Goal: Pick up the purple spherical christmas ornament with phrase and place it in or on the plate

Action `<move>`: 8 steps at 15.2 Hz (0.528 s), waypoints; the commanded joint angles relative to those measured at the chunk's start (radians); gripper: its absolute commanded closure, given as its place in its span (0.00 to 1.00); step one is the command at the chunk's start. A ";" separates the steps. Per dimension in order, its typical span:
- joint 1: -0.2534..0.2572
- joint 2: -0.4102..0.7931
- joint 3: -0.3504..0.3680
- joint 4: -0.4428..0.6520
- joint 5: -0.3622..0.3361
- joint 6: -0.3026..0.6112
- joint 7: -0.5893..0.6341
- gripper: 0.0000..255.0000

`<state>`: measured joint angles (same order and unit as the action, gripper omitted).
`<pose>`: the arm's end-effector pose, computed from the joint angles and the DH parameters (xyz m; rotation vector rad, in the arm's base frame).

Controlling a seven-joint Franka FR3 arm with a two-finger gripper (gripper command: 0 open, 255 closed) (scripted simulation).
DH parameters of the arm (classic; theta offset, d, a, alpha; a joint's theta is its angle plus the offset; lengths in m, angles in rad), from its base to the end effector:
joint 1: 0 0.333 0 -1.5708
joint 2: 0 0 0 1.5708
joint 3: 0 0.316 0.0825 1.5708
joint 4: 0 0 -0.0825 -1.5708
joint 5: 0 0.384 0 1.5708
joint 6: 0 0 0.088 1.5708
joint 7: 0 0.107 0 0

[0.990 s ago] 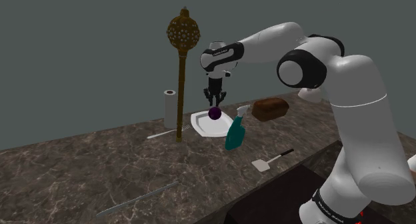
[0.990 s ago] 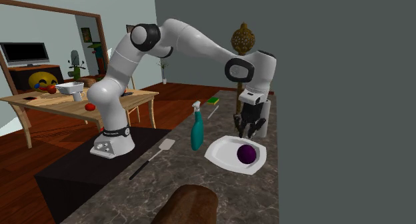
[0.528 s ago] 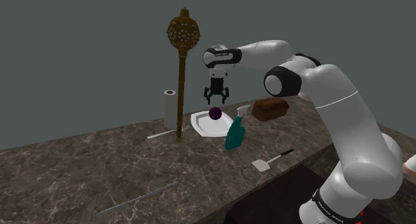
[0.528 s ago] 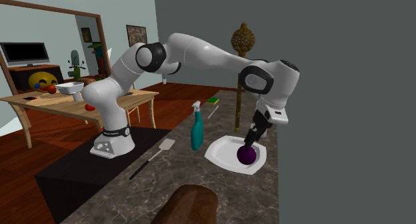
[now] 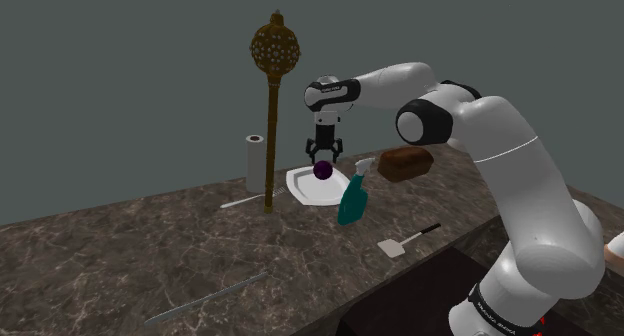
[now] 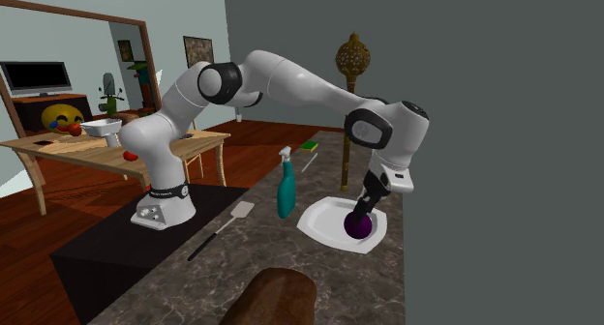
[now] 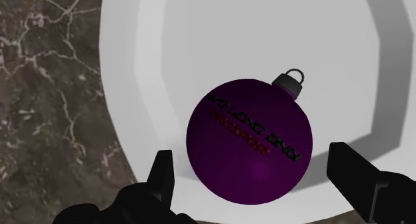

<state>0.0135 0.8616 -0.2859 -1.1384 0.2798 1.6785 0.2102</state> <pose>0.7209 -0.1128 0.2760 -2.9657 0.7411 0.4457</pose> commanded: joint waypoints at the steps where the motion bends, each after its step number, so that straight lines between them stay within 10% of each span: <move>1: 0.001 -0.002 0.000 -0.005 0.000 0.003 -0.001 0.00; 5: 0.001 -0.002 0.000 -0.004 0.000 0.003 -0.001 0.00; 6: 0.001 -0.002 0.000 -0.004 0.000 0.003 -0.001 1.00; 8: 0.001 -0.004 0.000 -0.007 0.000 0.003 -0.001 1.00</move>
<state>0.0157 0.8524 -0.2857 -1.1447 0.2820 1.6841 0.2083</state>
